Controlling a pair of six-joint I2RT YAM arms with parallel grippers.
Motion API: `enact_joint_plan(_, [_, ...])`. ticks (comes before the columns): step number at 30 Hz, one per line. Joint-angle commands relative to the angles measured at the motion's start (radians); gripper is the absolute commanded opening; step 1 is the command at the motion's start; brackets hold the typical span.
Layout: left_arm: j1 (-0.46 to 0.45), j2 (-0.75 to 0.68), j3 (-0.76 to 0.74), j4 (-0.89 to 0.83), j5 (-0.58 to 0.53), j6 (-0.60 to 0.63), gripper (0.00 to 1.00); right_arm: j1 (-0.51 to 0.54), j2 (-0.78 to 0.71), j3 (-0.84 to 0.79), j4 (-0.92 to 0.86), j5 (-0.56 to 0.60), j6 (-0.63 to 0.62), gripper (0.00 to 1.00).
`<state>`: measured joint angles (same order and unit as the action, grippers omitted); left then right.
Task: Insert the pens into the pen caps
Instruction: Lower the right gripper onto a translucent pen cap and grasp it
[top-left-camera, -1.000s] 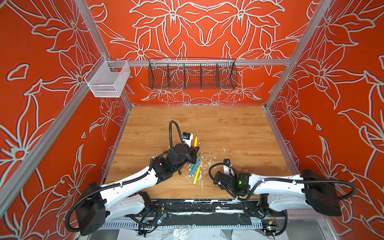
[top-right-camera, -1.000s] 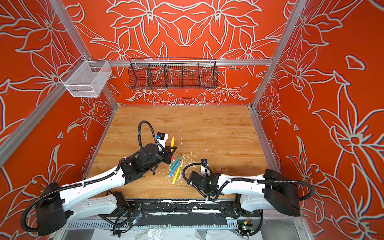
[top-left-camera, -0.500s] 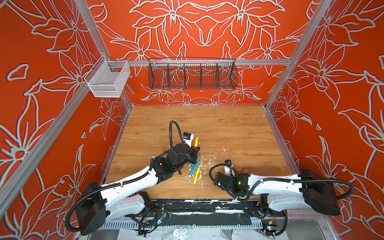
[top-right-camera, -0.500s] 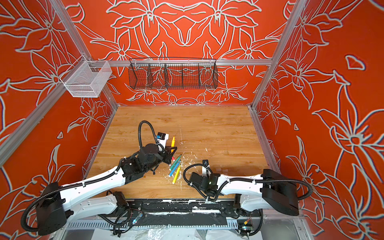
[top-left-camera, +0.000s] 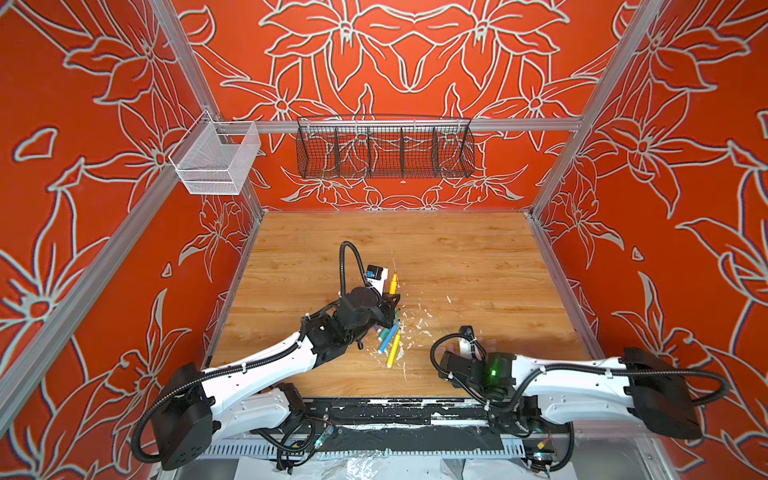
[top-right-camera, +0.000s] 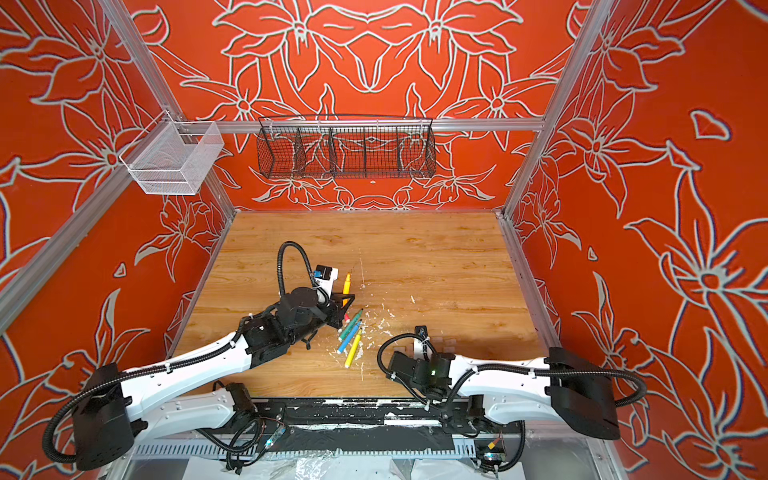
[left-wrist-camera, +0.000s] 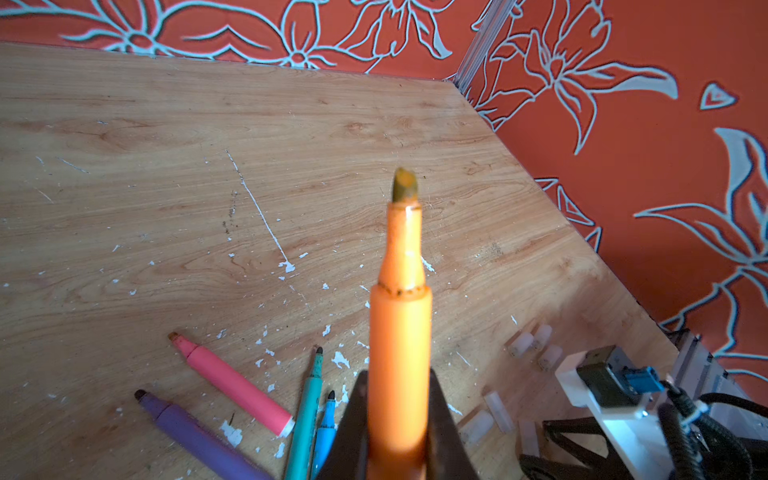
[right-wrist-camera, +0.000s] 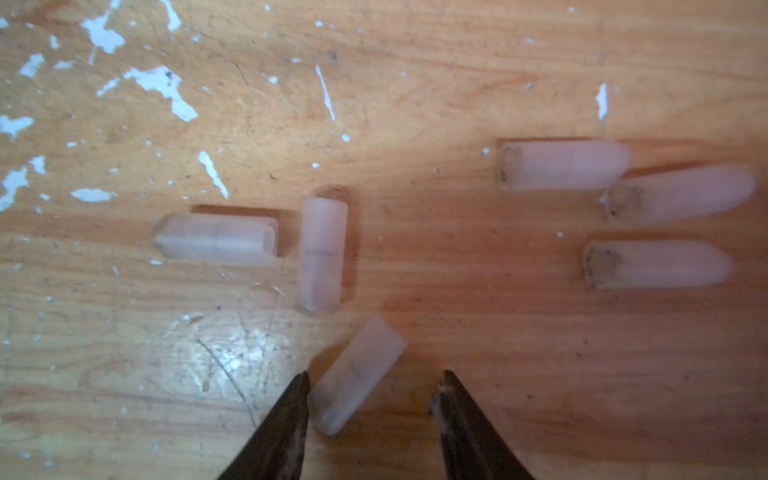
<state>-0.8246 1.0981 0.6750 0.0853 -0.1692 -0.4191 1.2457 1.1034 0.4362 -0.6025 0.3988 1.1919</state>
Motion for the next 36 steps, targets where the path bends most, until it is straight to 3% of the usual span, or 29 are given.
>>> enact_joint_plan(1, [0.004,0.001,0.026,0.024,0.013,0.008,0.0,0.006,-0.047,-0.03,-0.09,-0.017,0.045,0.47])
enact_joint_plan(7, [0.003,0.003,0.028,0.025,0.017,0.009,0.0,0.006,-0.089,-0.077,0.039,-0.04,0.01,0.42])
enact_joint_plan(17, [0.004,0.002,0.012,0.083,0.109,0.029,0.0,0.003,0.03,-0.021,0.043,0.033,0.003,0.43])
enact_joint_plan(29, [0.004,-0.003,-0.004,0.126,0.181,0.048,0.0,0.0,0.119,0.001,-0.006,0.055,0.038,0.22])
enact_joint_plan(36, [0.004,-0.006,-0.011,0.14,0.199,0.054,0.0,-0.001,0.128,-0.009,-0.011,0.061,0.045,0.16])
